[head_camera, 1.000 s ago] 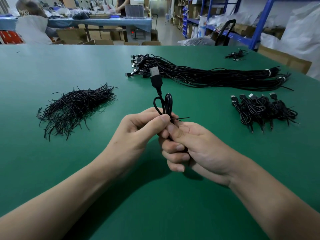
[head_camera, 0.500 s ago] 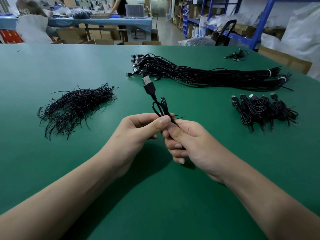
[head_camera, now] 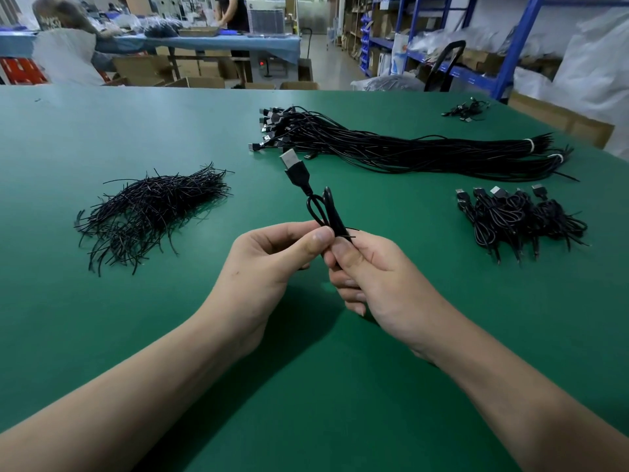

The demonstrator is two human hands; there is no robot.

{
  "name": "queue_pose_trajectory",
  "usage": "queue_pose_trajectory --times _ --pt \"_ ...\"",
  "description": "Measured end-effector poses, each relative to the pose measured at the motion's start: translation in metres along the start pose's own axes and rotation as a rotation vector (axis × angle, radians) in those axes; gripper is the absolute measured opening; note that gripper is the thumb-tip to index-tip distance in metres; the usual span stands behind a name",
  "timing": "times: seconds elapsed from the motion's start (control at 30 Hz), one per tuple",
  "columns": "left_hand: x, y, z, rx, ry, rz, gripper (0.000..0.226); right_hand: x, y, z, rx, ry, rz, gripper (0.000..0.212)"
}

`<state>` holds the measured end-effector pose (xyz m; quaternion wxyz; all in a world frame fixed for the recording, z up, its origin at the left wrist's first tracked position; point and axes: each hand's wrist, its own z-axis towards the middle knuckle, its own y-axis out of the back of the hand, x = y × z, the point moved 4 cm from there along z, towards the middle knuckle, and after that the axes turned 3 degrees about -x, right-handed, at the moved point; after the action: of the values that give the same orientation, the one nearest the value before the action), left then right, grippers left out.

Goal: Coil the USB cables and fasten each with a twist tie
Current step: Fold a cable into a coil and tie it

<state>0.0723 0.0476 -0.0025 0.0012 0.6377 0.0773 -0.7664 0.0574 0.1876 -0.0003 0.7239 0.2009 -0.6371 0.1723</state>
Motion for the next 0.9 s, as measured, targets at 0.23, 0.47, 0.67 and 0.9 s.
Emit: queue_pose_trajectory --times 0.23,0.47,0.67,0.9 --pt "-0.001 -0.005 -0.002 0.068 -0.058 0.021 0.021 0.002 0.001 0.0 -0.007 0.035 -0.034 0.033" --pt "-0.004 -0.009 -0.005 0.107 -0.096 0.045 0.021 0.004 0.002 -0.002 0.023 0.029 -0.105 0.036" --pt "-0.009 -0.013 -0.006 0.14 -0.166 0.088 0.022 0.003 0.001 -0.003 0.074 -0.068 -0.027 0.034" --pt "-0.014 -0.01 -0.007 0.239 -0.213 0.146 0.018 0.002 0.0 -0.009 0.269 -0.181 0.308 0.031"
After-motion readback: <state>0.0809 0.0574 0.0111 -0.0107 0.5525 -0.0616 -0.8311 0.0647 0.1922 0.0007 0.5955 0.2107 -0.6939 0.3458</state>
